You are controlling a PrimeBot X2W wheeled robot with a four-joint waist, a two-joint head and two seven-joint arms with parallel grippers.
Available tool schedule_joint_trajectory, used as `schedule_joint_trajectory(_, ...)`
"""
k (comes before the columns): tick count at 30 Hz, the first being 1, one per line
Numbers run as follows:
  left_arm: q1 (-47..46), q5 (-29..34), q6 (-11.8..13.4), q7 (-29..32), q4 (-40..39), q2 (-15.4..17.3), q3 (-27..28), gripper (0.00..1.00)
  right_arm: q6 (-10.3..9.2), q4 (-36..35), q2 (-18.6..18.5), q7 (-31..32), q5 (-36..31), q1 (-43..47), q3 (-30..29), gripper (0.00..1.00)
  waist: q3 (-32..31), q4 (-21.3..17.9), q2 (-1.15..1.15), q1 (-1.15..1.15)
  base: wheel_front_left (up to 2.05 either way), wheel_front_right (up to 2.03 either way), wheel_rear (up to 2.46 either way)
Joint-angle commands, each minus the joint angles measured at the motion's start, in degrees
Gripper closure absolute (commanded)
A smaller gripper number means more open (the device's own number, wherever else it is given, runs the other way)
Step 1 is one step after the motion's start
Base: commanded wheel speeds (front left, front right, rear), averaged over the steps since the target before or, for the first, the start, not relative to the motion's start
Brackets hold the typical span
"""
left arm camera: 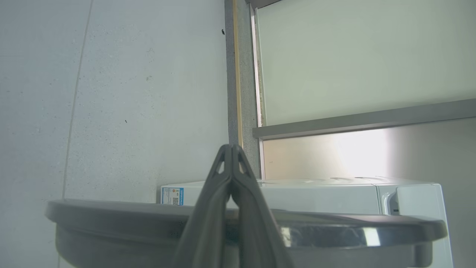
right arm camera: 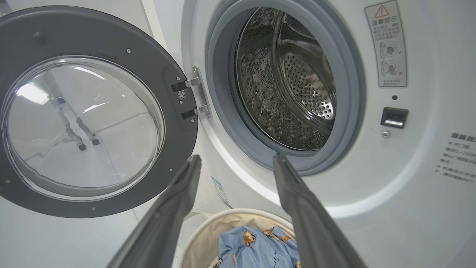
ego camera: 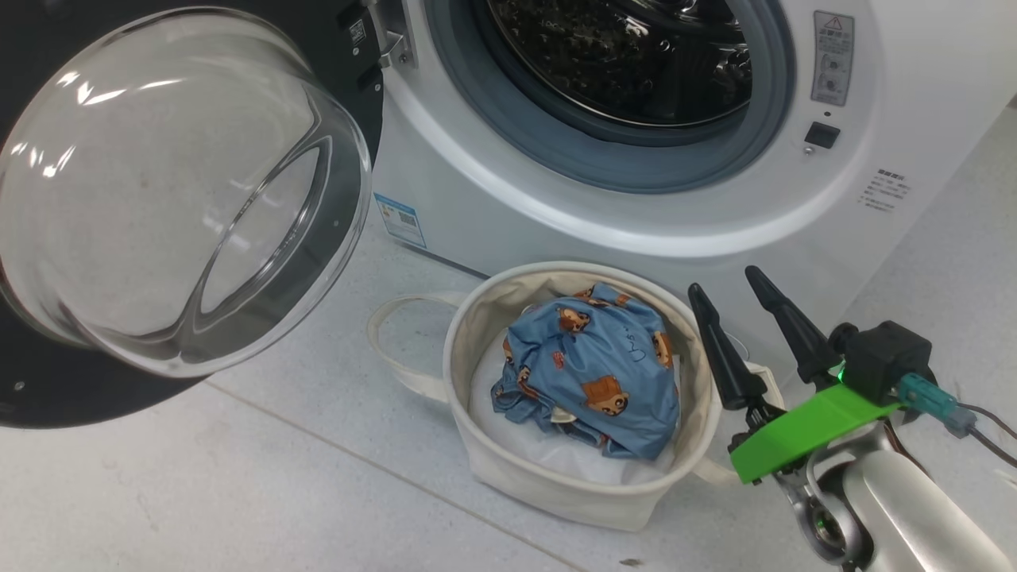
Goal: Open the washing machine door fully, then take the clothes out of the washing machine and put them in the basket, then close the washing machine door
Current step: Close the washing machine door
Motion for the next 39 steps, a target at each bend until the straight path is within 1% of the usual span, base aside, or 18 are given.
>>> schedule_joint_trajectory(1,-2.22,-0.37,-0.60,1.75,-1.12,4.24,0.22,1.00,0.06,-2.03,-0.53,0.01,-0.20,-1.32,0.63,0.00,-0.17,0.15,0.00,0.00,0.00,0.00,0.00)
schedule_joint_trajectory(12,-2.07,-0.12,-1.40,11.30,-0.51,2.50,-2.55,1.00,0.06,-1.23,-0.23,-0.97,0.31,-1.15,0.73,0.00,-1.32,1.08,0.00,0.00,0.00,0.00,0.00)
schedule_joint_trajectory(22,1.56,-1.81,-1.73,23.05,-6.17,0.59,-4.01,1.00,0.06,0.12,-0.11,-1.93,1.01,-0.08,0.65,0.00,-3.29,1.57,0.00,0.00,0.00,0.00,0.00)
schedule_joint_trajectory(27,4.53,-2.26,-1.65,26.42,-10.58,-0.04,-4.44,1.00,0.06,0.57,0.05,-2.39,1.48,0.60,0.53,0.00,-4.41,1.88,0.00,0.00,0.00,0.00,0.00)
schedule_joint_trajectory(33,8.62,-3.90,0.58,30.17,-17.61,-1.24,-3.92,1.00,0.06,0.92,0.23,-3.05,1.95,1.44,0.43,0.00,-5.35,2.25,0.00,0.00,0.00,0.00,0.00)
schedule_joint_trajectory(36,11.36,-4.45,2.26,32.08,-22.76,-2.32,-4.14,1.00,0.06,1.12,0.30,-3.33,2.15,1.88,0.45,0.00,-5.63,2.50,0.00,0.00,0.00,0.00,0.00)
schedule_joint_trajectory(39,14.35,-5.10,4.53,33.87,-28.97,-3.57,-4.35,1.00,0.06,1.26,0.42,-3.58,2.27,2.14,0.54,0.00,-5.83,2.65,0.00,0.00,0.00,0.00,0.00)
